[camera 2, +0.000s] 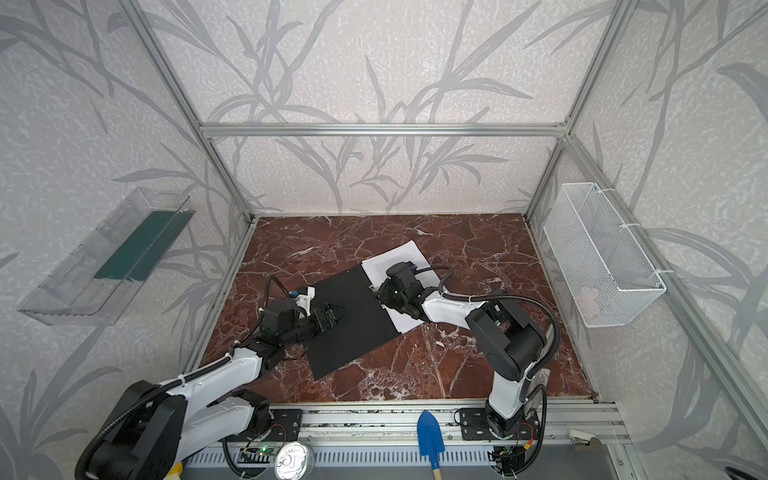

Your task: Put the files into the folder

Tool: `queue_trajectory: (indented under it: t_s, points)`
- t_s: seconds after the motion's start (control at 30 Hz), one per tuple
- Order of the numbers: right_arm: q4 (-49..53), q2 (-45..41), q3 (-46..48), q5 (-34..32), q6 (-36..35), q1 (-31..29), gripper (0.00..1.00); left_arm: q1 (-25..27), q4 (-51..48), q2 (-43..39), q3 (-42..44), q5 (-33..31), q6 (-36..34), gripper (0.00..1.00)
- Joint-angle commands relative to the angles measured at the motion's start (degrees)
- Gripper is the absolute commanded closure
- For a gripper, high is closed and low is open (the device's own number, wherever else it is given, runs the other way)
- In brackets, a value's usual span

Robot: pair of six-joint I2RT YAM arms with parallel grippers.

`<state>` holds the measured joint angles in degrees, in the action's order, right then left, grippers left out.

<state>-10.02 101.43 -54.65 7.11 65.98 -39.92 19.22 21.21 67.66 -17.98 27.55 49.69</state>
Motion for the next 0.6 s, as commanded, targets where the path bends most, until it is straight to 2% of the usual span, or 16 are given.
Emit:
queue_trajectory:
  t_s: [0.0, 0.1, 0.2, 0.27, 0.43, 0.57]
  points:
    - [0.59, -3.28, 4.08, 0.54, -4.60, 1.21, 1.00, 0.29, 2.05, 7.49, -3.37, 0.26, -2.12, 0.01]
    - [0.89, -7.49, 7.47, -1.16, -7.43, 1.84, 1.00, 0.29, 2.85, 13.76, -4.24, 1.49, -2.84, 0.01]
    - [-1.51, -9.81, 11.68, -2.30, -8.81, 2.29, 1.00, 0.29, 3.01, 16.01, -3.41, 0.94, -2.89, 0.01]
    - [-1.17, -10.37, 13.25, -2.41, -10.11, 2.39, 1.00, 0.29, -0.35, 16.83, -3.57, -1.08, -3.22, 0.01]
    - [-3.32, -7.88, 16.66, -1.53, -11.97, 3.17, 1.00, -0.04, -7.42, 19.42, -4.65, -5.46, -4.23, 0.01]
    - [-9.66, -4.79, 21.30, 0.00, -11.44, 4.06, 1.00, -0.23, -7.68, 22.51, -5.37, -6.68, -4.08, 0.01]
